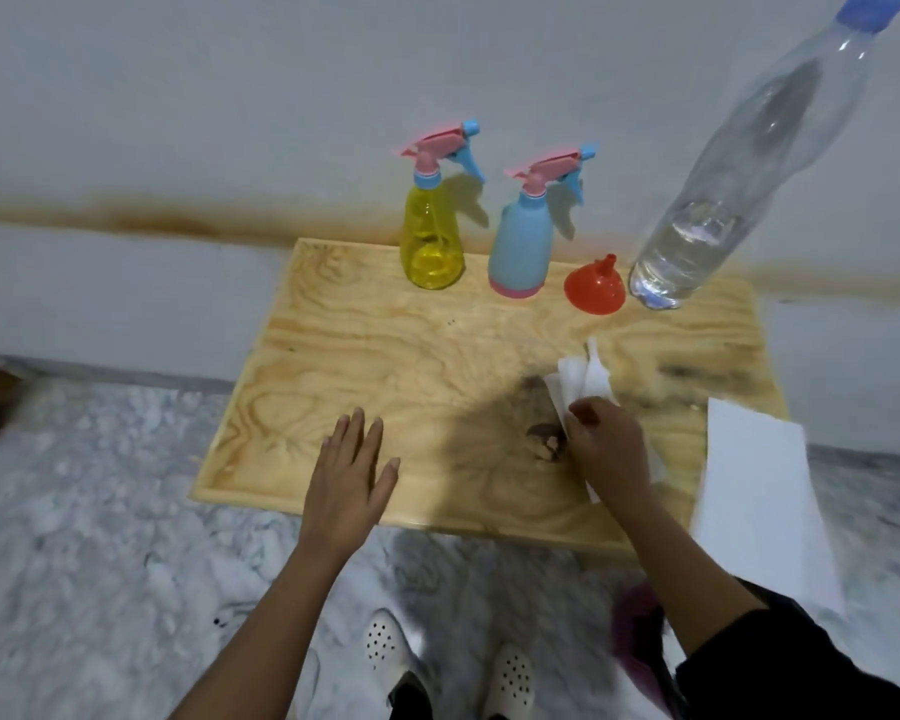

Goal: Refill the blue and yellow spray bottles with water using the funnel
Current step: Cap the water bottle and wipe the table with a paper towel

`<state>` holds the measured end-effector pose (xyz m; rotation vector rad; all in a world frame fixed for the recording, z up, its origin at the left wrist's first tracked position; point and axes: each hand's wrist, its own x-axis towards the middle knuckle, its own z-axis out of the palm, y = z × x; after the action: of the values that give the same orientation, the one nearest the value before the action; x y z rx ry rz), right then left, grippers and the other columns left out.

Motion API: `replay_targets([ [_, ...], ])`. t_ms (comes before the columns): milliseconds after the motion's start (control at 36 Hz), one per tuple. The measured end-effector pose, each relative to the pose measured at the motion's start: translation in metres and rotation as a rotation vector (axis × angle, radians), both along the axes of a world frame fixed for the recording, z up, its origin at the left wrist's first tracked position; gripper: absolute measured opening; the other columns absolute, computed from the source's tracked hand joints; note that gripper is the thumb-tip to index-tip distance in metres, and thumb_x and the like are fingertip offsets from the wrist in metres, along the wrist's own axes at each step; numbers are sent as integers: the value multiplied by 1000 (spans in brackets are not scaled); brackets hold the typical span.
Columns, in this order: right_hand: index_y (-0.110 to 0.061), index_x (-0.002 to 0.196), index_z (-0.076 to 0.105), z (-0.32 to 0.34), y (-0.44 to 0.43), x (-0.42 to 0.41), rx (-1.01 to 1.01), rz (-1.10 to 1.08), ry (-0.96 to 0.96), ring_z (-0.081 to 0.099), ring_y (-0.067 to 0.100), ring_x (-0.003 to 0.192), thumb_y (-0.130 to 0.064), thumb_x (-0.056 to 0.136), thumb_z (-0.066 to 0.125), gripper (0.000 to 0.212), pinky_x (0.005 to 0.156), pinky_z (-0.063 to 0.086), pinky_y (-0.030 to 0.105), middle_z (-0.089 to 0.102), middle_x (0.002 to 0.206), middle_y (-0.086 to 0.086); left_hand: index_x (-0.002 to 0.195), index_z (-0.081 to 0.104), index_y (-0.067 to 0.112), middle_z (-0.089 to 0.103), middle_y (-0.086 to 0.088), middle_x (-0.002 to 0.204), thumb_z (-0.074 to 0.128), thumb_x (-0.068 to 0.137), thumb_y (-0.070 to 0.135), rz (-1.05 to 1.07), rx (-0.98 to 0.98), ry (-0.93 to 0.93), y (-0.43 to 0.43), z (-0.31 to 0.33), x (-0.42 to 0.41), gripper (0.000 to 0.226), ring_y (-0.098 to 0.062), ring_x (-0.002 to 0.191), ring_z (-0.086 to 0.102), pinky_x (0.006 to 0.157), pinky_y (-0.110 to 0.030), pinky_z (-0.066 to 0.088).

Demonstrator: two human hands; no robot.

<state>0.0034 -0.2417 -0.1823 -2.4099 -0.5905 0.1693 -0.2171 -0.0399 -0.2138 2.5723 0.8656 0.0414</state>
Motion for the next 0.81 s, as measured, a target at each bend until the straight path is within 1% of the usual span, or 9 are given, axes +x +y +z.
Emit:
replay_targets([
  [83, -5, 100, 68, -6, 3, -6, -7, 25, -131, 60, 38, 92, -18, 79, 58, 27, 77, 44, 37, 67, 99, 18, 151, 19, 19, 1, 3, 159, 6, 88, 68, -26, 7, -16, 2, -1, -3, 81, -7, 144, -10, 116, -27, -7],
  [167, -6, 116, 63, -11, 2, -3, -58, 31, -224, 53, 43, 111, -22, 83, 51, 38, 88, 45, 49, 58, 122, 24, 151, 20, 19, 0, 4, 158, 10, 89, 64, -26, 0, -24, 6, -2, -5, 78, -7, 144, -10, 117, -29, -5],
  [250, -11, 136, 46, -17, 1, 1, -199, 49, -158, 36, 43, 132, -35, 91, 27, 54, 101, 32, 57, 41, 143, 22, 150, 21, 19, -1, 5, 157, 11, 90, 63, -27, 10, -35, 11, -4, -8, 76, -7, 144, -10, 117, -28, -5],
  [306, -15, 144, 34, -23, 2, -1, -266, 33, -96, 26, 38, 139, -38, 93, 19, 59, 107, 21, 57, 32, 151, 16, 150, 21, 19, -1, 4, 157, 11, 90, 62, -14, 17, -34, 17, -6, -12, 74, -7, 144, -9, 117, -27, -6],
  [417, -17, 147, 26, -34, 13, -11, -339, -42, -106, 17, 34, 143, -37, 94, 13, 59, 111, 13, 56, 25, 155, 11, 150, 24, 17, 5, 1, 158, 16, 91, 60, 75, 46, -40, 33, -7, -22, 73, -10, 144, -6, 117, -33, -1],
  [528, -14, 147, 25, -35, 44, -25, -312, -167, -62, 16, 31, 144, -37, 94, 14, 59, 112, 12, 54, 25, 154, 15, 151, 13, 17, -4, 4, 158, 10, 87, 64, 202, 25, -12, 58, -5, -32, 80, -7, 143, -13, 118, -34, -4],
  [639, -6, 145, 28, -37, 88, -44, -281, -108, -113, 24, 34, 141, -40, 95, 13, 62, 111, 18, 57, 30, 150, 22, 151, 5, 17, -5, 1, 159, 6, 85, 67, 277, 34, 11, 82, -5, -36, 83, -5, 141, -16, 117, -33, -9],
  [722, -5, 149, 17, -38, 125, -53, -307, -47, -116, 14, 29, 145, -44, 94, 8, 68, 114, 10, 52, 20, 155, 18, 152, 4, 19, -8, 3, 159, 5, 85, 67, 295, 35, 9, 95, -5, -35, 82, -3, 140, -18, 117, -34, -11],
  [806, -5, 149, 10, -37, 163, -57, -326, -14, -95, 5, 25, 147, -43, 94, 9, 68, 116, 2, 48, 11, 158, 15, 152, 3, 20, -8, 4, 158, 3, 84, 67, 290, 48, 22, 102, -6, -32, 83, -5, 143, -15, 117, -34, -10],
])
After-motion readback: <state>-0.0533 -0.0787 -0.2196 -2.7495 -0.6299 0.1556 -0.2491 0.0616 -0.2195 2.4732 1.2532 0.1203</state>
